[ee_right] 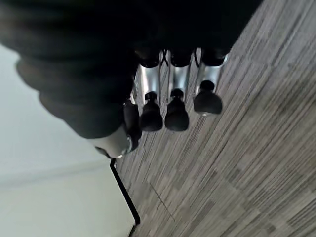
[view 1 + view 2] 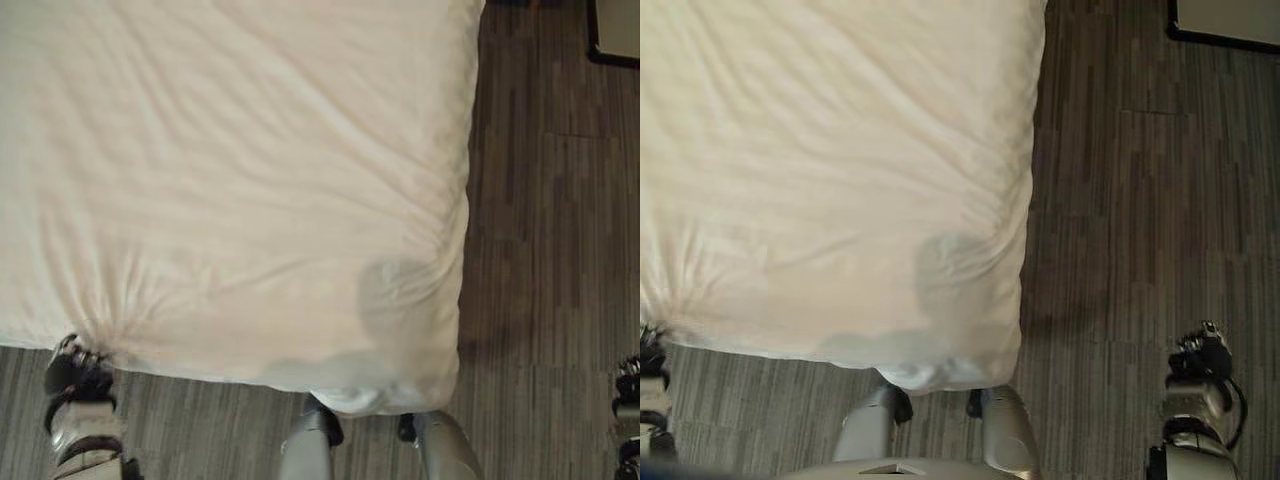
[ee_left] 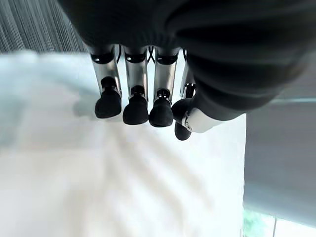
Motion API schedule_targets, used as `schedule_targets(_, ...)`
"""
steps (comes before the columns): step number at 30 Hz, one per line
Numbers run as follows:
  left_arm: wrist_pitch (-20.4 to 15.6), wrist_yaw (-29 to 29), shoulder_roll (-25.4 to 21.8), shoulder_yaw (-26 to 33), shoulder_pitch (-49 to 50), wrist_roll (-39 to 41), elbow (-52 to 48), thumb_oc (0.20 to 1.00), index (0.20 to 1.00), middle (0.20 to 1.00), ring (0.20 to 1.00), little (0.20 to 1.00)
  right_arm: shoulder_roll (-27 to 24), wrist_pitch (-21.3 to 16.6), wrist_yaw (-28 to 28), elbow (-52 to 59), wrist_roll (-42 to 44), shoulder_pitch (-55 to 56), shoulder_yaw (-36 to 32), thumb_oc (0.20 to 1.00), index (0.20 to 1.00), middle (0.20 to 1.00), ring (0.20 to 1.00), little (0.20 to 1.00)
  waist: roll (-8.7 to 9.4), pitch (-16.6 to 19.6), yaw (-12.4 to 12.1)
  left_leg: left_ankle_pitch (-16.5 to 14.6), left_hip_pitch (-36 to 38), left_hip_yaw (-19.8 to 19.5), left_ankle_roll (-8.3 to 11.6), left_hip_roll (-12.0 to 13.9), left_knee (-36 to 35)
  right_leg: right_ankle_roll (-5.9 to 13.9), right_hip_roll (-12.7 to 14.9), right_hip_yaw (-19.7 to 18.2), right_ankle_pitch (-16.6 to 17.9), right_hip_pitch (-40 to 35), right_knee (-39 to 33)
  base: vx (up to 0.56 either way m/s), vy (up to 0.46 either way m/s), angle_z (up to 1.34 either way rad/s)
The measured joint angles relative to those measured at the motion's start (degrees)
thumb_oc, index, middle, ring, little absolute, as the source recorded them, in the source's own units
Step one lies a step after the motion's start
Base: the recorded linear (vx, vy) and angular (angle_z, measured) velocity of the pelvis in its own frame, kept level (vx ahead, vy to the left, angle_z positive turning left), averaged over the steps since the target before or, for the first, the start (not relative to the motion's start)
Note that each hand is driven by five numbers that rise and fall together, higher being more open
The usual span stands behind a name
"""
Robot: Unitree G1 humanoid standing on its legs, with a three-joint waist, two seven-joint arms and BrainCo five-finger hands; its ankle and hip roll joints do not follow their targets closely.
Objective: Making the bed.
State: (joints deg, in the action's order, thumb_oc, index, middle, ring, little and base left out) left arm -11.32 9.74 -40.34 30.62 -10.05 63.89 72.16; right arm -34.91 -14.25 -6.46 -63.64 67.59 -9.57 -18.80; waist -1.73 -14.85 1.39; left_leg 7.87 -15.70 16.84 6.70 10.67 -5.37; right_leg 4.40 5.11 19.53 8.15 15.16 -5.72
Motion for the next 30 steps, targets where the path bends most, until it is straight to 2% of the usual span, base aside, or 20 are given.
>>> schedule_targets(2, 0.0, -0.5, -0.5, -0.9, 2.6, -1.0, -3.0, 0.2, 0.2, 0.2, 0.2, 0.2, -0.6, -0.1, 0.1, 5.5, -4.0, 2.2, 0.1, 1.0, 1.0, 1.0, 1.0, 1.0, 0.39, 0.0, -0.5, -0.9, 1.7, -0.6, 0.75, 0.0, 0.0, 0.58, 0.0, 0.4, -1.6, -2.4, 0.0, 0.13, 0.008, 0.26)
schedule_targets(3, -0.5, -1.1, 0.5, -1.3, 4.4, -2.4, -7.8, 0.918, 0.918, 0.918, 0.918, 0.918, -0.1, -0.2, 1.3, 16.0, -9.3, 4.3, 2.3, 1.0, 1.0, 1.0, 1.0, 1.0, 0.76, 0.0, -1.2, -1.0, 3.6, -0.6, 0.66, -0.1, 0.0, 0.58, 0.0, 0.5, -1.7, -4.2, 0.0, 0.11, 0.019, 0.1)
schedule_targets(4, -0.8, -1.6, 1.5, -1.7, 5.0, -2.5, -11.2, 1.0, 1.0, 1.0, 1.0, 1.0, 0.1, -0.2, 1.4, 21.3, -11.7, 5.3, 4.3, 1.0, 1.0, 1.0, 1.0, 1.0, 0.88, 0.1, -1.5, -1.1, 4.6, -0.6, 0.64, -0.2, 0.0, 0.65, 0.0, 0.5, -1.8, -5.3, 0.0, 0.1, 0.021, 0.07)
schedule_targets(7, -4.2, -5.6, 7.2, -8.0, 9.2, -9.2, -37.2, 1.0, 1.0, 1.0, 1.0, 1.0, 3.4, -0.3, 2.7, 41.2, -23.8, 8.1, 8.6, 1.0, 1.0, 1.0, 1.0, 1.0, 1.5, 0.4, -1.9, -1.3, 7.6, -1.1, 0.45, -0.5, 0.0, 0.81, 0.3, 0.5, -2.2, -8.7, 0.0, 0.03, 0.008, 0.08)
schedule_targets(9, -6.1, -6.0, 8.9, -12.6, 8.9, -14.3, -46.9, 1.0, 1.0, 1.0, 1.0, 1.0, 5.4, -0.6, 2.3, 45.1, -29.4, 7.2, 10.7, 1.0, 1.0, 1.0, 1.0, 1.0, 2.34, 1.3, -1.9, -1.6, 8.7, -1.1, 0.26, -0.9, 0.0, 1.03, 0.6, 0.3, -2.5, -9.7, 0.0, 0.05, 0.007, -0.01)
schedule_targets(10, -6.4, -7.7, 10.0, -15.2, 8.4, -18.2, -51.2, 1.0, 1.0, 1.0, 1.0, 1.0, 7.5, -0.3, 2.9, 45.5, -32.4, 6.8, 10.6, 1.0, 1.0, 1.0, 1.0, 1.0, 3.12, 3.3, -1.6, -1.9, 9.2, -0.9, 0.2, -1.1, 0.0, 1.08, 0.9, 0.1, -2.5, -10.0, 0.0, 0.11, -0.006, -0.13)
schedule_targets(11, -6.6, -11.6, 12.0, -18.4, 11.4, -26.7, -61.1, 1.0, 1.0, 1.0, 1.0, 1.0, 9.4, 0.3, 4.7, 47.4, -37.4, 9.5, 10.8, 1.0, 1.0, 1.0, 1.0, 1.0, 3.86, 4.4, -1.8, -2.5, 11.3, -0.2, 0.15, -1.4, 0.0, 1.37, 1.1, -0.6, -2.7, -11.7, 0.0, 0.12, -0.026, -0.18)
schedule_targets(14, -6.8, -13.4, 13.6, -22.7, 11.8, -38.5, -66.9, 1.0, 1.0, 1.0, 1.0, 1.0, 9.8, 1.6, 5.1, 50.1, -43.5, 12.4, 13.0, 1.0, 1.0, 1.0, 1.0, 1.0, 3.39, 7.3, -1.3, -3.3, 13.2, -0.1, -0.12, -1.6, -0.3, 1.81, 1.5, -0.9, -3.2, -13.5, 0.0, 0.04, -0.044, -0.08)
schedule_targets(19, -4.7, -14.7, 17.7, -28.7, 11.7, -51.4, -69.7, 1.0, 1.0, 1.0, 1.0, 1.0, 10.6, 3.5, 5.5, 52.2, -51.8, 14.2, 17.3, 1.0, 1.0, 1.0, 1.0, 1.0, 0.67, 10.4, -0.9, -3.3, 15.0, 0.0, -0.05, -1.3, 0.0, 1.92, 1.1, -1.2, -3.5, -15.1, -0.2, 0.01, -0.054, -0.02)
schedule_targets(21, -4.5, -14.5, 18.2, -32.6, 12.4, -54.4, -69.9, 1.0, 1.0, 1.0, 1.0, 1.0, 10.9, 4.0, 5.0, 52.0, -52.0, 15.5, 18.4, 1.0, 1.0, 1.0, 1.0, 1.0, -0.46, 11.2, -1.2, -3.3, 15.3, 0.0, -0.06, -1.3, 0.0, 1.98, 1.1, -1.3, -3.6, -15.3, -0.2, -0.07, -0.012, -0.03)
schedule_targets(23, -4.2, -14.4, 20.7, -35.3, 14.0, -55.2, -69.7, 1.0, 1.0, 1.0, 1.0, 1.0, 11.5, 4.4, 5.1, 51.2, -52.0, 16.0, 20.6, 1.0, 1.0, 1.0, 1.0, 1.0, -1.08, 11.3, -1.0, -3.3, 16.3, 1.1, -0.07, -1.5, 0.0, 1.98, 0.9, -2.8, -3.6, -15.3, -0.1, -0.2, -0.054, -0.3)
schedule_targets(24, -3.8, -14.1, 21.8, -37.7, 14.7, -55.2, -69.6, 1.0, 1.0, 1.0, 1.0, 1.0, 11.6, 4.4, 5.0, 51.3, -52.2, 16.4, 22.3, 1.0, 1.0, 1.0, 1.0, 1.0, -1.2, 11.0, -1.0, -3.3, 16.7, 1.4, -0.09, -1.4, 0.7, 2.19, 0.4, -3.9, -3.8, -15.0, -0.1, -0.21, -0.053, -0.47)
schedule_targets(25, -3.5, -13.8, 22.5, -39.6, 14.3, -55.2, -68.9, 1.0, 1.0, 1.0, 1.0, 1.0, 12.1, 4.5, 5.0, 51.3, -52.9, 16.6, 23.1, 1.0, 1.0, 1.0, 1.0, 1.0, -0.28, 10.3, -1.0, -3.2, 15.8, 0.8, -0.06, -1.4, 3.7, 1.66, 0.8, -4.8, -4.0, -15.0, -0.3, -0.33, -0.058, -0.48)
schedule_targets(27, -2.9, -13.5, 22.6, -41.9, 13.6, -55.1, -67.8, 1.0, 1.0, 1.0, 1.0, 1.0, 12.6, 4.5, 5.0, 51.6, -53.8, 16.4, 24.0, 1.0, 1.0, 1.0, 1.0, 1.0, 1.66, 8.6, -1.7, -3.3, 14.1, -3.9, -0.02, -1.5, 9.3, 0.86, 2.2, -6.6, -3.6, -15.5, -0.2, -0.29, -0.021, -0.48)
schedule_targets(28, -2.6, -13.5, 23.2, -42.7, 13.8, -55.0, -67.4, 1.0, 1.0, 1.0, 1.0, 1.0, 13.2, 4.6, 5.2, 51.3, -54.1, 16.0, 24.1, 1.0, 1.0, 1.0, 1.0, 1.0, 2.83, 8.0, -0.4, -3.3, 12.8, -7.1, 0.37, -1.8, 13.4, -0.59, 2.2, -7.8, -3.0, -14.1, 1.0, -0.11, 0.031, -0.84)
schedule_targets(29, -2.3, -14.2, 22.9, -44.0, 13.6, -54.2, -66.0, 1.0, 1.0, 1.0, 1.0, 1.0, 13.4, 4.8, 6.4, 51.5, -54.1, 14.6, 25.8, 1.0, 1.0, 1.0, 1.0, 1.0, 4.16, 7.2, -0.5, -7.4, 11.3, -14.2, 3.07, -3.6, 21.4, -0.8, 3.6, -11.1, -3.1, -12.9, 2.7, -0.08, 0.104, -1.28)
schedule_targets(30, -1.7, -14.1, 23.4, -45.8, 12.9, -53.4, -63.4, 1.0, 1.0, 1.0, 1.0, 1.0, 12.7, 4.9, 6.5, 52.9, -54.3, 13.6, 27.3, 1.0, 1.0, 1.0, 1.0, 1.0, 4.46, 7.0, -0.3, -10.5, 10.7, -18.8, 3.76, -5.3, 27.9, -0.62, 3.5, -13.2, -2.7, -13.1, 3.2, -0.07, 0.135, -1.32)
